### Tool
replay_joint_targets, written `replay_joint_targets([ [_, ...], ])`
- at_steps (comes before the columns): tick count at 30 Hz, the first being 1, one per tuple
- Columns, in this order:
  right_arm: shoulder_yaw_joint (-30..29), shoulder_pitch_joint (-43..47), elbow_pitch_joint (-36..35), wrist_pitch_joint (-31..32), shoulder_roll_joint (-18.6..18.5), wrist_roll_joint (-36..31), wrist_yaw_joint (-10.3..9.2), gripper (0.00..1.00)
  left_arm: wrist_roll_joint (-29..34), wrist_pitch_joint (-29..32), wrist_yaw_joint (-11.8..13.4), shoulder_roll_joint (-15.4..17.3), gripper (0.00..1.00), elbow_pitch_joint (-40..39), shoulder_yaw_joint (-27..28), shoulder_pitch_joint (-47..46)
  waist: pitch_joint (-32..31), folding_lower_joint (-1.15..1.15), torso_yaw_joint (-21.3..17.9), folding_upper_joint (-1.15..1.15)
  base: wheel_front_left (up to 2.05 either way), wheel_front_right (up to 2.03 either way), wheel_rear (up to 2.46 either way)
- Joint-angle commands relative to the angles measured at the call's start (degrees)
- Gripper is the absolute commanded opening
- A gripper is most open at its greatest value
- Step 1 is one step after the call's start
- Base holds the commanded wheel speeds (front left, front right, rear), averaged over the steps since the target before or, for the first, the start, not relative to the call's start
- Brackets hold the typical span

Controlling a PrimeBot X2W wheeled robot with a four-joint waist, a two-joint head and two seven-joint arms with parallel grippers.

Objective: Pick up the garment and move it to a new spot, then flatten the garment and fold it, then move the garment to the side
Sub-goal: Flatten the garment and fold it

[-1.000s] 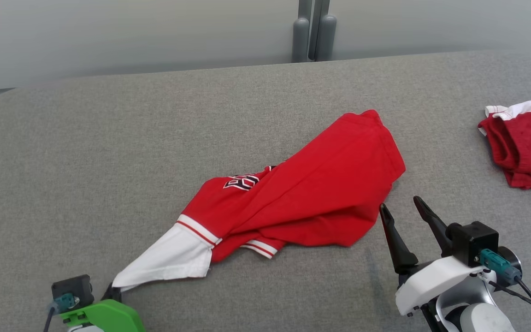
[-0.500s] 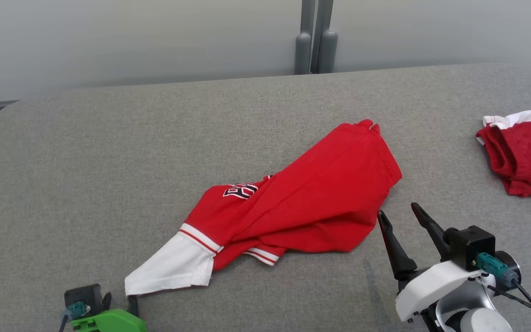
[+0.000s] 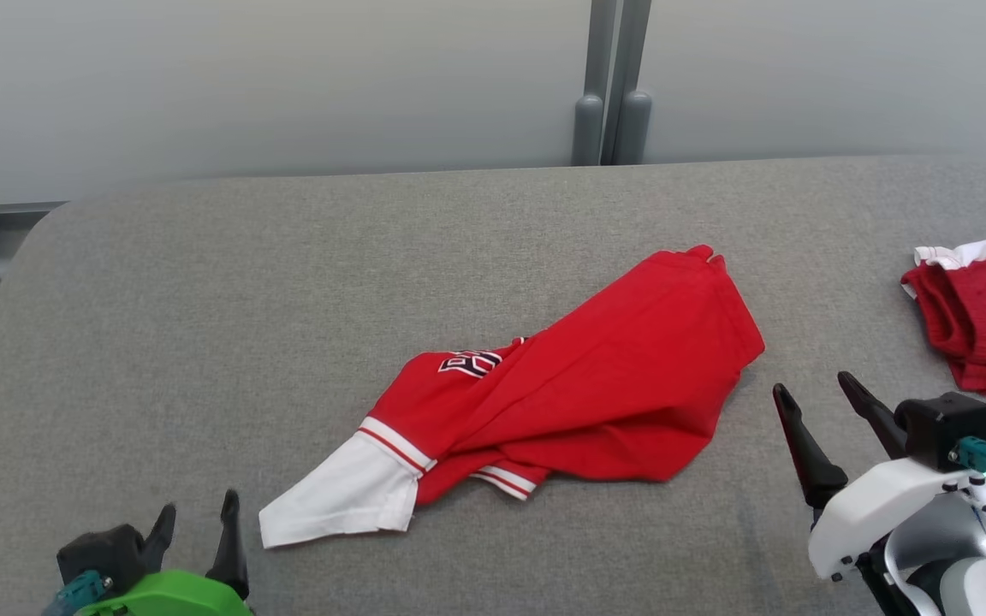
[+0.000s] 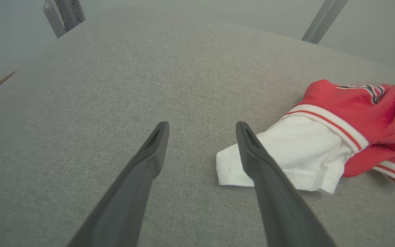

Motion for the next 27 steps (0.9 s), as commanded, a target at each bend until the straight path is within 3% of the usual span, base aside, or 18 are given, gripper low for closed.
replay_joint_targets([
  [1,-0.8,-0.5,-0.7,2.0,-0.5,0.7,-0.06,1.00,-0.2,-2.4,-1.2,0.2,1.00,-3.4,0.6,0.6,-0.4,0.00,1.0,0.00,0.00,0.00,0.00],
  [5,-1.5,-3.5,-1.4,8.9,-1.3,1.7,-0.05,1.00,0.2,-8.1,-5.0,-1.2,1.00,-10.2,0.1,-0.3,-0.3,0.00,2.1,0.00,0.00,0.00,0.00],
  [12,-2.1,-12.5,1.5,21.3,-2.5,2.6,-0.05,1.00,6.1,-11.9,-7.9,-3.4,1.00,-13.0,-3.5,-2.7,1.0,0.00,3.8,0.00,0.00,0.00,0.00],
  [17,-4.2,-20.1,5.8,29.0,-3.0,0.9,-0.07,1.00,9.7,-12.4,-8.6,-3.8,1.00,-13.5,-5.4,-3.7,2.9,0.00,5.0,0.00,0.00,0.00,0.00],
  [27,-9.4,-31.8,15.5,35.0,-1.0,-0.9,-0.04,1.00,13.7,-12.5,-8.2,-3.8,1.00,-14.6,-7.4,-6.2,8.8,0.00,8.2,0.00,0.00,0.00,0.00],
])
